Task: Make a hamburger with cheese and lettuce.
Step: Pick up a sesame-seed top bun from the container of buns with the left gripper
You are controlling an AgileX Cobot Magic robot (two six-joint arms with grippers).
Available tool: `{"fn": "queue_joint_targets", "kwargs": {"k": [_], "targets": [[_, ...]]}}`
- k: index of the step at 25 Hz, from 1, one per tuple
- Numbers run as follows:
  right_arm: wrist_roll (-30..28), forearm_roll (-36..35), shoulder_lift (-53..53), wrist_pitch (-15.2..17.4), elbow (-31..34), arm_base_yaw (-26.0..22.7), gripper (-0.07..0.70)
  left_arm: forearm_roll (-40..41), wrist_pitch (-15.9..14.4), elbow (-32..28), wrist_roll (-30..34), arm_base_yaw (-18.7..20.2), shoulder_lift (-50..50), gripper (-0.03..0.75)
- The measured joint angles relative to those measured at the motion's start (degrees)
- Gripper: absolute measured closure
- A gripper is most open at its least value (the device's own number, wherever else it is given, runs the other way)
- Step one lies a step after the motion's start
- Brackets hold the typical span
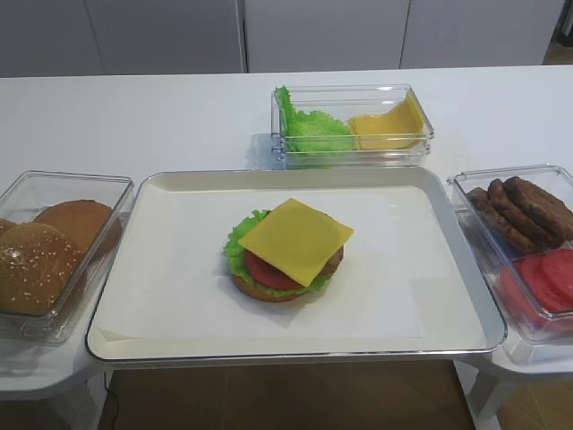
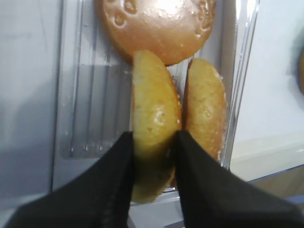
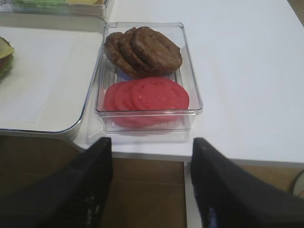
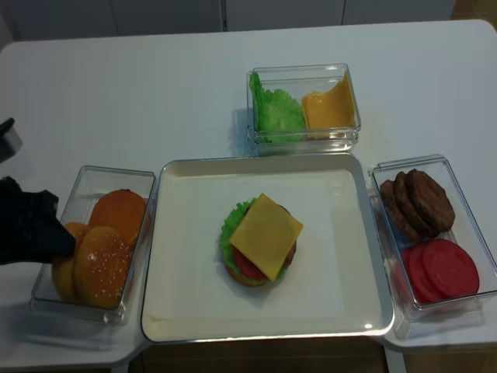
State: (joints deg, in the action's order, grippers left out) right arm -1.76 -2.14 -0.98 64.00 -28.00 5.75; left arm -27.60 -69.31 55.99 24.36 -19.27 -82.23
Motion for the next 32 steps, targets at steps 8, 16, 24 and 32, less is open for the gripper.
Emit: {"fn": "queue_joint_targets", "kwargs": {"k": [8,16,24,32], "targets": [[0.0,0.0,0.0,0.0,0.0,0.0,0.229,-0.22,-0.12,0.0,0.0,0.0,0.0,0.526],[0.0,0.0,0.0,0.0,0.0,0.0,0.23,0.1,-0.12,0.0,0.0,0.0,1.13,0.541],[0.0,0.0,0.0,0.0,0.0,0.0,0.229,0.22,-0.12,0.0,0.0,0.0,3.59,0.573],[0.0,0.0,0.0,0.0,0.0,0.0,0.23,0.22,-0.5,0.62,-0.55,0.0,6.26,0.58]]}}
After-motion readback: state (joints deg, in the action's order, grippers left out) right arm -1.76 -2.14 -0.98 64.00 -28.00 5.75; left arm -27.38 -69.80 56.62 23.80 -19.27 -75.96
